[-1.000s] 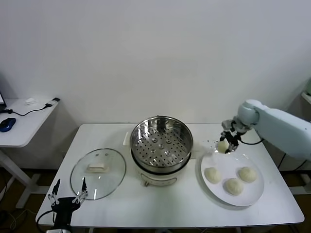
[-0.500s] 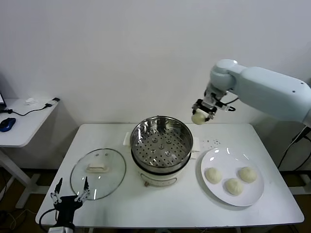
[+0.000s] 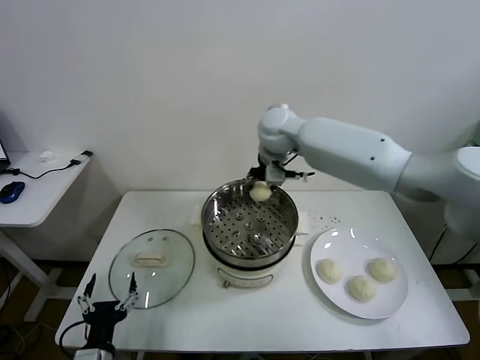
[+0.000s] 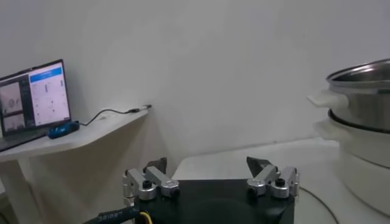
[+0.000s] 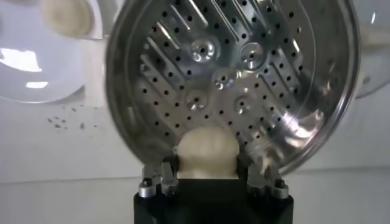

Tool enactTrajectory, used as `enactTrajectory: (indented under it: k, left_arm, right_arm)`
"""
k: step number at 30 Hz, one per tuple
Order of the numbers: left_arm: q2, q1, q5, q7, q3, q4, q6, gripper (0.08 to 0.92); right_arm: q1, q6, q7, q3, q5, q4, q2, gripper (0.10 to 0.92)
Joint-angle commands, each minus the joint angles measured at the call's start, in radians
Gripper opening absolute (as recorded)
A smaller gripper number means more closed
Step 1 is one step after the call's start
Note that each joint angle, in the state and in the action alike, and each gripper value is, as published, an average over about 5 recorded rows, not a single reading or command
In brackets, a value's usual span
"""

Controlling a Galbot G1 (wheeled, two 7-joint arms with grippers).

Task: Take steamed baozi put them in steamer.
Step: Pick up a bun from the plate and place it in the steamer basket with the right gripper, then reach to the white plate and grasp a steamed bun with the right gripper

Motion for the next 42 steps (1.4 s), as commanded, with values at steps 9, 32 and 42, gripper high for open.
enactTrajectory:
  k: [9, 32, 42]
  left_arm:
    - [0.008, 0.017, -0.001, -0.002, -0.007, 0.003, -0.005, 0.823]
    - [0.006, 0.019, 0.000, -0.007, -0.004, -0.009, 0.002, 0.823]
    - [0.006, 0.035, 0.003, -0.006, 0.000, -0.055, 0.009, 0.823]
  right_arm:
    - [-0.140, 0.053, 0.026, 0.042, -0.150, -0.196, 0.113, 0.619]
    - [0.004, 0.006, -0.031, 0.031, 0.148, -0.090, -0.003, 0.823]
    - [0.406, -0.441, 0.022, -0.381, 0.878, 0.128, -0.326, 0.823]
